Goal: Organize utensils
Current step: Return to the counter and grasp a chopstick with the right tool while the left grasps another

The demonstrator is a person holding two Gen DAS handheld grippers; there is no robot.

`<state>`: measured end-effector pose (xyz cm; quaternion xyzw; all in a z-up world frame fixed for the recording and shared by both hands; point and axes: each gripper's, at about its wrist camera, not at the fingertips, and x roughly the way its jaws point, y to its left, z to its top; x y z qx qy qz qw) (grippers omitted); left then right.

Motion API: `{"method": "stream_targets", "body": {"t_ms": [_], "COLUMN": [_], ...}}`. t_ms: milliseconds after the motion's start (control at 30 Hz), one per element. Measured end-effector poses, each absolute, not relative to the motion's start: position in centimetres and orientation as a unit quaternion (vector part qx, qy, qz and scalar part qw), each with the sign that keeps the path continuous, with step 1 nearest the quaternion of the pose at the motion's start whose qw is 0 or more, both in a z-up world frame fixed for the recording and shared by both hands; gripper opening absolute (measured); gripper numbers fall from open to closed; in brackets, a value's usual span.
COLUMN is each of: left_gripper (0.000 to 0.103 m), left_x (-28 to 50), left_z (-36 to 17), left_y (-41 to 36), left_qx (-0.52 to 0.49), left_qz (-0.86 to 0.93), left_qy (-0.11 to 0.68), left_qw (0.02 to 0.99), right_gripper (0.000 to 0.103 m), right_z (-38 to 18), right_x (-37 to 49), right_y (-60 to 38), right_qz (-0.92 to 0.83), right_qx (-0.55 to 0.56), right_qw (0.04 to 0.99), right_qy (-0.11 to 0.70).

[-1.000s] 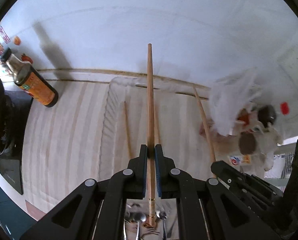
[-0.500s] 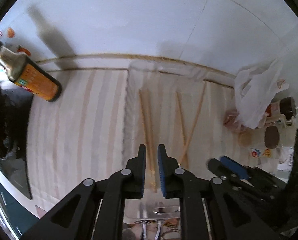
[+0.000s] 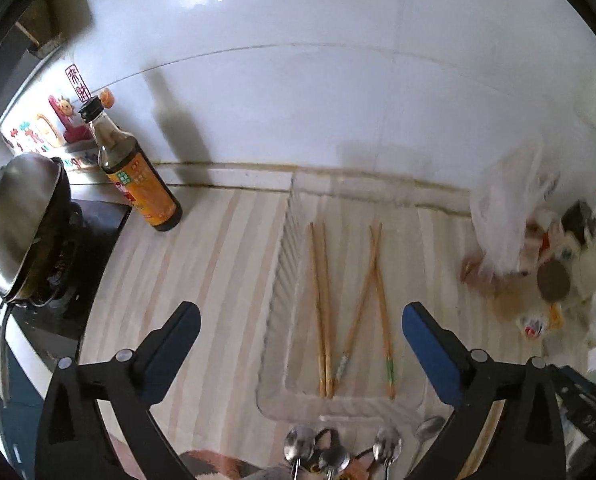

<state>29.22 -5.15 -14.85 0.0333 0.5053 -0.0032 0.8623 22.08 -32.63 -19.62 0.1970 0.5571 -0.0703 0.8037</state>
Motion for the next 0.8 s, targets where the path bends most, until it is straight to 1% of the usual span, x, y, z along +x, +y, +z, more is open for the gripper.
{"method": "stream_targets", "body": {"t_ms": [133,233,300,367,500,533,567,667,800], "left_gripper": [0.103,0.103,0.103,0.103,0.103,0.103,0.103,0.103,0.103], "left_x": [27.1,25.8,24.8,24.1,23.0,22.7,22.5,21.8,20.2], "left_z": [-16.7,-18.2,-19.1,-19.8,-20.4,-20.4,-20.4,-20.6,-21.5], "left_y": [-7.6,-9.0,-9.9,-10.8,-12.1,-12.6,-13.0,-14.8,-17.8], "left_qx": [0.058,0.079,0.098,0.117,0.135,0.142,0.146,0.154,0.159], "left_qz": [-0.006,0.006,0.01,0.012,0.007,0.003,-0.003,-0.029,-0.078], "left_qy": [0.514,0.521,0.525,0.523,0.522,0.522,0.522,0.525,0.546], "left_qw": [0.856,0.85,0.846,0.844,0.842,0.841,0.84,0.836,0.819], "right_gripper": [0.06,0.059,0.053,0.043,0.037,0.031,0.022,0.007,0.007], "right_z": [-22.1,-25.2,-26.8,-28.5,-31.2,-31.6,-31.4,-32.1,-32.8], "right_x": [18.7,16.4,15.4,15.0,14.9,14.9,14.9,14.3,12.7], "right_y": [-35.4,-35.8,-35.8,-35.1,-33.4,-33.1,-32.8,-33.0,-35.5], "right_qz": [-0.101,-0.107,-0.104,-0.094,-0.09,-0.091,-0.096,-0.097,-0.12], "right_qx": [0.205,0.202,0.198,0.198,0.175,0.167,0.153,0.145,0.14], "right_qw": [0.779,0.751,0.739,0.726,0.715,0.712,0.722,0.715,0.708], "right_qy": [0.584,0.619,0.636,0.652,0.671,0.676,0.668,0.677,0.682]}}
